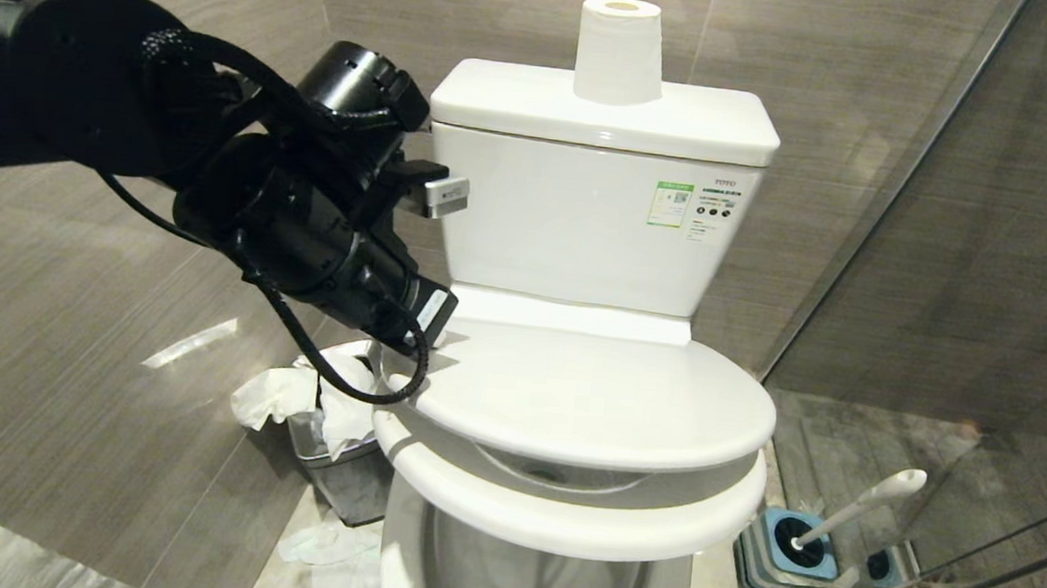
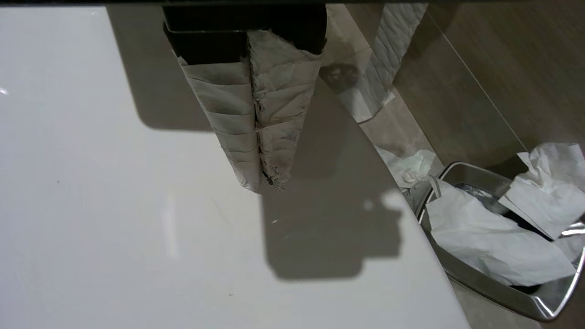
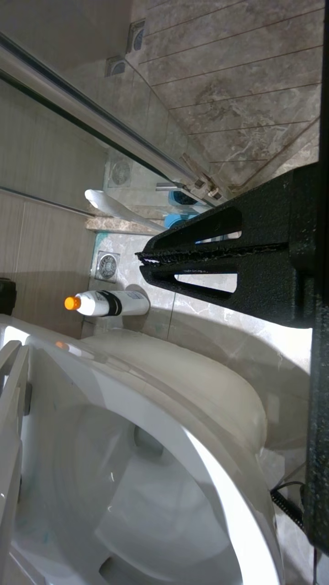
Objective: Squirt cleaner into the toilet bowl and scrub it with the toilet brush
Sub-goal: Close the toilet lid
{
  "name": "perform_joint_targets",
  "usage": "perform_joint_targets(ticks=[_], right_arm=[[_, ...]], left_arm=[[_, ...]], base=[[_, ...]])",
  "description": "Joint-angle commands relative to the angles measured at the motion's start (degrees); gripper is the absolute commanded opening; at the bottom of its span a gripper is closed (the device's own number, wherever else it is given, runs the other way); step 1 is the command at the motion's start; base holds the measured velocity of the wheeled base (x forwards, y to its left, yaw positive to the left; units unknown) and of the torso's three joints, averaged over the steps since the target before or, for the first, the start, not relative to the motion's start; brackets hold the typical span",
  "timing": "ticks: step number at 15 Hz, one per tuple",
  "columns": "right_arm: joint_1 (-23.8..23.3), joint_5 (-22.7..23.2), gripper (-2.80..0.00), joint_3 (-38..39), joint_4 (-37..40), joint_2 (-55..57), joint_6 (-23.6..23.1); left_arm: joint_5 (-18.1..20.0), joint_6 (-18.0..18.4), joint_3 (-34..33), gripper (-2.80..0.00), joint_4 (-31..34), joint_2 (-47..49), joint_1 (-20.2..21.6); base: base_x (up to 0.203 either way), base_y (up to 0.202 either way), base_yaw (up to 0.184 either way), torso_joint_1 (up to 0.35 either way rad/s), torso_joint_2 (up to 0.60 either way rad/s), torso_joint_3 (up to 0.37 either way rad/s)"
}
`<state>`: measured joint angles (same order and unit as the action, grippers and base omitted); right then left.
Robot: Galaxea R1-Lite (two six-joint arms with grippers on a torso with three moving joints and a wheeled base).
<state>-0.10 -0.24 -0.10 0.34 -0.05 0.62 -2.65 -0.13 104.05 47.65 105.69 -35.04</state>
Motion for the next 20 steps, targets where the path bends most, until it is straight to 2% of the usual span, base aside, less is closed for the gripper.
perform_joint_targets(ticks=[1,4,6,9,12,16,20], right_arm=[[0.0,0.0,-2.8,0.1,0.0,0.0,0.0],[0.1,0.0,-2.8,0.0,0.0,0.0,0.0],[0.0,0.0,-2.8,0.0,0.0,0.0,0.0],[0.0,0.0,-2.8,0.1,0.0,0.0,0.0],[0.0,0.0,-2.8,0.0,0.0,0.0,0.0],[0.1,0.0,-2.8,0.0,0.0,0.0,0.1],[0.0,0.0,-2.8,0.0,0.0,0.0,0.0]], left_arm=[[-0.1,-1.6,-1.0,-2.8,0.3,1.9,-0.5],[-1.0,-7.6,-2.6,-2.8,0.2,3.1,-1.2],[-2.8,-11.3,-4.5,-2.8,-0.1,4.1,-1.3],[-5.3,-11.9,-5.7,-2.8,-2.2,5.4,-1.3],[-7.8,-11.9,-9.3,-2.8,-9.2,6.9,-1.3],[-9.2,-11.8,-12.7,-2.8,-14.0,9.2,-1.2],[-11.3,-11.7,-15.0,-2.8,-14.2,11.3,-1.7]], base=[[0.0,0.0,0.0,0.0,0.0,0.0],[0.0,0.0,0.0,0.0,0.0,0.0],[0.0,0.0,0.0,0.0,0.0,0.0],[0.0,0.0,0.0,0.0,0.0,0.0],[0.0,0.0,0.0,0.0,0.0,0.0],[0.0,0.0,0.0,0.0,0.0,0.0],[0.0,0.0,0.0,0.0,0.0,0.0]])
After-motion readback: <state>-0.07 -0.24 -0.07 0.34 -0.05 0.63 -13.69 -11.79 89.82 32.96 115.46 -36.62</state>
